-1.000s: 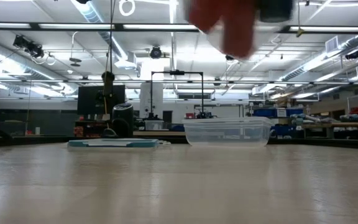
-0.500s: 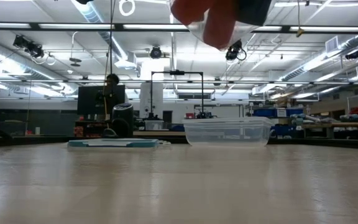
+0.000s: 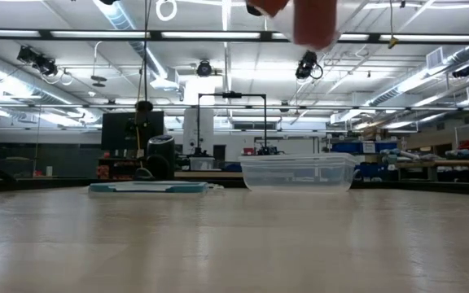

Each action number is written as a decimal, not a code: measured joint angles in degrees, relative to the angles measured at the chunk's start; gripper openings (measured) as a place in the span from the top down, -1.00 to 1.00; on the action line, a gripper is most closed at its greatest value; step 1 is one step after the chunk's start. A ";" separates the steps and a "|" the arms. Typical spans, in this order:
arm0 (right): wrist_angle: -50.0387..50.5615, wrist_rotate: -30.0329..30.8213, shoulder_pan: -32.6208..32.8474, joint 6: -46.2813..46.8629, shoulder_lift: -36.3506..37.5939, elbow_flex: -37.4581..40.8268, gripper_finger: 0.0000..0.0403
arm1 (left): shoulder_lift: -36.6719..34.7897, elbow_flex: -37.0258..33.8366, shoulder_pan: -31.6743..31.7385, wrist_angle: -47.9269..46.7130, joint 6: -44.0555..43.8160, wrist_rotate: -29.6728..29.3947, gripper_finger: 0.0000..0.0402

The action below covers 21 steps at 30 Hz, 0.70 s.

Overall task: Roll bandage
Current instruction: Put the blue bandage into the transparent zip bag

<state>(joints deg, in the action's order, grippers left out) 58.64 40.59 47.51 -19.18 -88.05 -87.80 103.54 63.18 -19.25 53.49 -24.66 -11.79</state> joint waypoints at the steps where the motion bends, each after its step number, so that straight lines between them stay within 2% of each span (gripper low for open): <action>1: 0.00 0.61 0.56 -0.32 0.00 -0.18 0.41 | 0.00 0.00 0.00 0.34 -0.06 -0.10 1.00; 7: 0.08 0.56 1.64 -4.67 0.00 -0.25 0.37 | -0.01 0.00 0.00 2.10 -1.48 -1.42 1.00; 14: -1.67 0.77 -1.21 -7.99 0.00 -0.25 0.45 | -0.02 0.00 -0.02 2.42 -2.24 -2.15 1.00; 18: -2.99 0.56 -3.06 -8.05 0.01 -0.25 0.57 | -0.04 0.02 -0.04 2.69 -2.45 -2.23 1.00; 21: -3.05 0.39 -3.42 -7.88 0.01 -0.25 0.80 | -0.04 0.02 -0.03 2.42 -2.45 -1.62 1.00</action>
<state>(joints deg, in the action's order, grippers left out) 55.59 40.98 44.09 -27.06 -88.04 -88.05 103.50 63.19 -19.27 55.91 -27.11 -13.40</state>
